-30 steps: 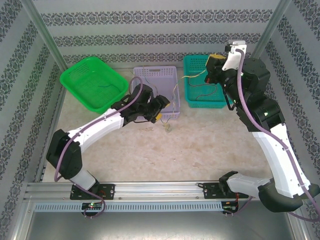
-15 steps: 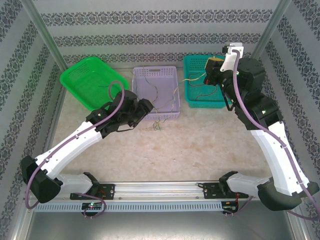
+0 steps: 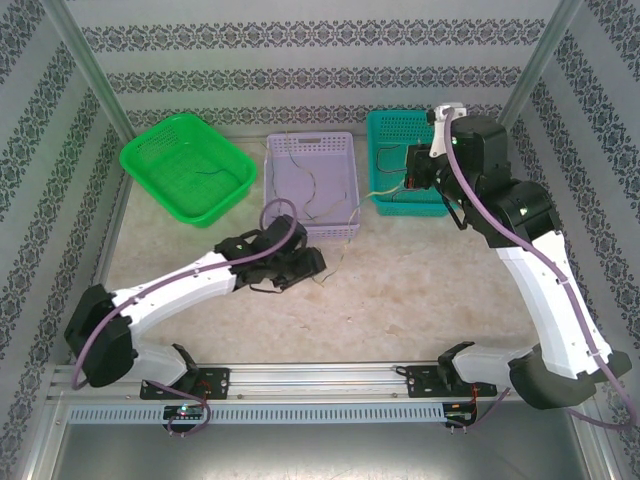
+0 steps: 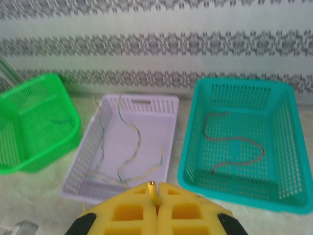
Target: Untangle the cables
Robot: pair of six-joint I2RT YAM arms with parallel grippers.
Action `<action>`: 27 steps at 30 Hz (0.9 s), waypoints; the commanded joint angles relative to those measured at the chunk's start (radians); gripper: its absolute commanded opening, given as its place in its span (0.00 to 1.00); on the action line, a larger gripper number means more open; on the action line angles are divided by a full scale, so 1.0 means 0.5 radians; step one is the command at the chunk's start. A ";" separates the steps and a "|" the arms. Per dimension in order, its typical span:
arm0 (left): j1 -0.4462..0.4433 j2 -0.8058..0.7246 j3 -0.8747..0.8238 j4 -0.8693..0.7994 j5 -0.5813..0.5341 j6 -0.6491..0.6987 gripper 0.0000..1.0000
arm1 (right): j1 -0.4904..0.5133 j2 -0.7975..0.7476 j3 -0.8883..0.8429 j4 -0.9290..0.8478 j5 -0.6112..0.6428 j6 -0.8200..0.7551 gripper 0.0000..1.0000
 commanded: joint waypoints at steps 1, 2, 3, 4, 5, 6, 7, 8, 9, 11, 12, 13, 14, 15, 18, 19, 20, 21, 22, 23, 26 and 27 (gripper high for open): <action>-0.072 0.072 -0.018 0.161 -0.016 0.027 0.67 | -0.024 0.067 0.080 -0.394 -0.047 0.002 0.00; -0.075 0.107 -0.018 0.205 -0.015 -0.003 0.69 | -0.024 0.088 0.085 -0.471 -0.042 0.008 0.00; -0.075 0.141 -0.017 0.233 -0.012 -0.033 0.69 | -0.024 0.099 0.081 -0.527 -0.036 0.009 0.00; -0.075 0.189 -0.003 0.234 -0.003 -0.064 0.70 | -0.024 0.101 0.056 -0.576 -0.028 0.009 0.00; -0.075 0.245 0.030 0.166 -0.008 -0.106 0.69 | -0.024 0.095 0.032 -0.612 -0.004 0.011 0.00; -0.075 0.294 0.054 0.115 -0.002 -0.124 0.69 | -0.024 0.084 0.003 -0.627 0.015 0.012 0.00; -0.076 0.335 0.065 0.107 0.027 -0.122 0.69 | -0.032 0.065 -0.028 -0.640 0.021 0.012 0.00; -0.086 0.372 0.086 0.059 0.023 -0.128 0.69 | -0.046 0.053 -0.051 -0.656 0.013 0.015 0.00; -0.095 0.398 0.099 0.018 0.013 -0.136 0.69 | -0.058 0.048 -0.061 -0.674 -0.003 0.018 0.00; -0.105 0.445 0.121 -0.056 -0.001 -0.150 0.69 | -0.082 0.048 -0.074 -0.719 -0.028 0.014 0.00; -0.109 0.463 0.132 -0.067 -0.007 -0.136 0.69 | -0.087 0.051 -0.079 -0.743 -0.033 0.010 0.00; -0.107 0.479 0.144 -0.067 -0.014 -0.123 0.69 | -0.088 0.051 -0.083 -0.761 -0.028 0.005 0.00; -0.112 0.503 0.172 -0.085 -0.031 -0.100 0.69 | -0.091 0.043 -0.096 -0.763 -0.027 -0.002 0.00; -0.112 0.527 0.216 -0.113 -0.057 -0.062 0.69 | -0.094 0.028 -0.119 -0.749 -0.034 -0.009 0.00; -0.119 0.594 0.380 -0.163 -0.129 0.160 0.66 | -0.114 -0.018 -0.181 -0.703 -0.063 -0.013 0.00; -0.129 0.612 0.419 -0.153 -0.130 0.248 0.65 | -0.121 -0.019 -0.187 -0.700 -0.071 -0.012 0.00; -0.141 0.633 0.460 -0.155 -0.115 0.353 0.63 | -0.133 -0.022 -0.194 -0.694 -0.084 -0.010 0.00; -0.156 0.660 0.504 -0.172 -0.078 0.475 0.61 | -0.149 -0.024 -0.207 -0.681 -0.097 -0.006 0.00; -0.168 0.690 0.548 -0.234 -0.060 0.560 0.59 | -0.168 -0.028 -0.217 -0.666 -0.120 -0.003 0.00; -0.185 0.717 0.592 -0.319 -0.050 0.676 0.58 | -0.186 -0.032 -0.225 -0.650 -0.142 0.002 0.00; -0.234 0.774 0.658 -0.548 -0.123 0.917 0.60 | -0.217 -0.026 -0.222 -0.626 -0.172 0.000 0.00; -0.233 0.796 0.665 -0.610 -0.156 0.948 0.61 | -0.226 -0.022 -0.220 -0.620 -0.180 -0.003 0.00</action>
